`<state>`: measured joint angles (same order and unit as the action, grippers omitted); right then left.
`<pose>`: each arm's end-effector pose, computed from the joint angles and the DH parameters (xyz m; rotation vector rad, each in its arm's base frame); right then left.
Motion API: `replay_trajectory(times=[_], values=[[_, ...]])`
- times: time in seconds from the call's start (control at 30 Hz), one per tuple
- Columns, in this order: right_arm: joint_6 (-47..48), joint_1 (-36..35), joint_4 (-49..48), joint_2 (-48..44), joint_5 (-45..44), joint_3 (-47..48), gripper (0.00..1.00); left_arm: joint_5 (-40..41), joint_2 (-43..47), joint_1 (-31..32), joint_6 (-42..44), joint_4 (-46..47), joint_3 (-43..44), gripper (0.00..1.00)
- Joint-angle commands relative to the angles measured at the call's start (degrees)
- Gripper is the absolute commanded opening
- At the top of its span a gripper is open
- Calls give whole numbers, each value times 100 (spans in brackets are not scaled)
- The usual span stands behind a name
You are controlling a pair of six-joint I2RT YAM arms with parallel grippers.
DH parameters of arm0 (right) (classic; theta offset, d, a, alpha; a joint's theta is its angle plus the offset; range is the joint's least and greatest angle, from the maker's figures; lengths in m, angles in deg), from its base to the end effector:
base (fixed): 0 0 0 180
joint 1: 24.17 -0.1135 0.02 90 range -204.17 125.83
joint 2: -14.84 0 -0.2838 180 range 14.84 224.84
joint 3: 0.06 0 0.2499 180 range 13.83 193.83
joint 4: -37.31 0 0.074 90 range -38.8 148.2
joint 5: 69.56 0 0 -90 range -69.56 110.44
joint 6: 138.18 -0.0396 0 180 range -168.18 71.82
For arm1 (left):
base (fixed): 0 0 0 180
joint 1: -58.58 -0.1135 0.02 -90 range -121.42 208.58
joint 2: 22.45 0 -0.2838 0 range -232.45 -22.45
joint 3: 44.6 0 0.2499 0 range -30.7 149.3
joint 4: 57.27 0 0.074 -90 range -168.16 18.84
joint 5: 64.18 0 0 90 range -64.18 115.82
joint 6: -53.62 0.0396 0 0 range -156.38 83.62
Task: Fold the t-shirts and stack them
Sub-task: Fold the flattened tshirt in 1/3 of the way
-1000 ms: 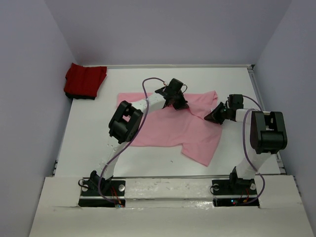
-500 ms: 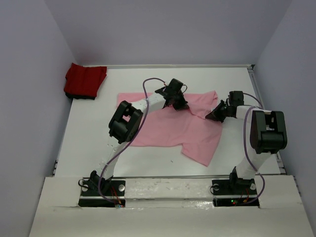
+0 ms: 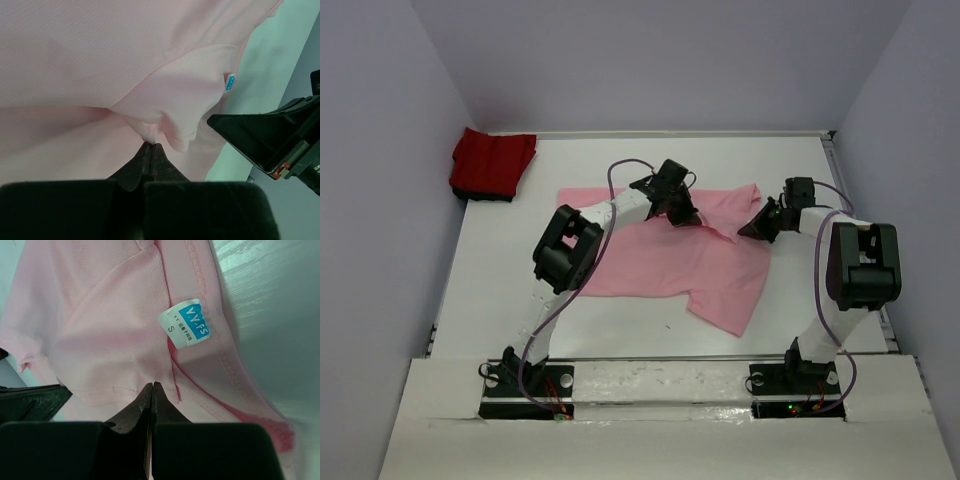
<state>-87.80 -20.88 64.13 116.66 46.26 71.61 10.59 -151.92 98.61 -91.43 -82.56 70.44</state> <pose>0.3544 -0.0031 0.1738 0.7918 2.5009 0.8119 0.3982 -0.3480 0.1986 -0.1722 2.5130 -1.0973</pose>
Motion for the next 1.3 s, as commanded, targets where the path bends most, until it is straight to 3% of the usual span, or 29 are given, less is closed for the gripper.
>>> replay_trajectory(times=[0.0,0.33,0.4,0.43,0.47,0.6,0.73,0.8,0.97,1.07,1.27], values=[[103,-56,96,40,-86,199,0,-209,642,5,126,-73,-121,0],[138,-56,96,119,-104,260,0,-455,607,5,134,-99,-51,0],[130,-56,113,119,-86,260,12,-508,598,5,135,-91,-68,0],[121,-56,131,101,-86,252,24,-543,581,5,143,-91,-60,0],[129,-56,140,92,-86,225,28,-560,572,13,143,-91,-68,0],[129,-56,149,31,-78,137,35,-657,476,13,170,-73,-77,0],[129,-56,166,4,-51,102,36,-780,370,40,213,-82,-42,0],[103,-56,175,4,-34,76,36,-789,352,49,231,-91,-42,7],[112,-56,184,-4,-16,14,36,-798,343,49,354,-108,28,47],[138,-56,184,13,-25,32,36,-675,414,40,459,-178,133,52],[182,-56,280,22,-86,189,36,-631,440,-56,679,-284,327,51]])
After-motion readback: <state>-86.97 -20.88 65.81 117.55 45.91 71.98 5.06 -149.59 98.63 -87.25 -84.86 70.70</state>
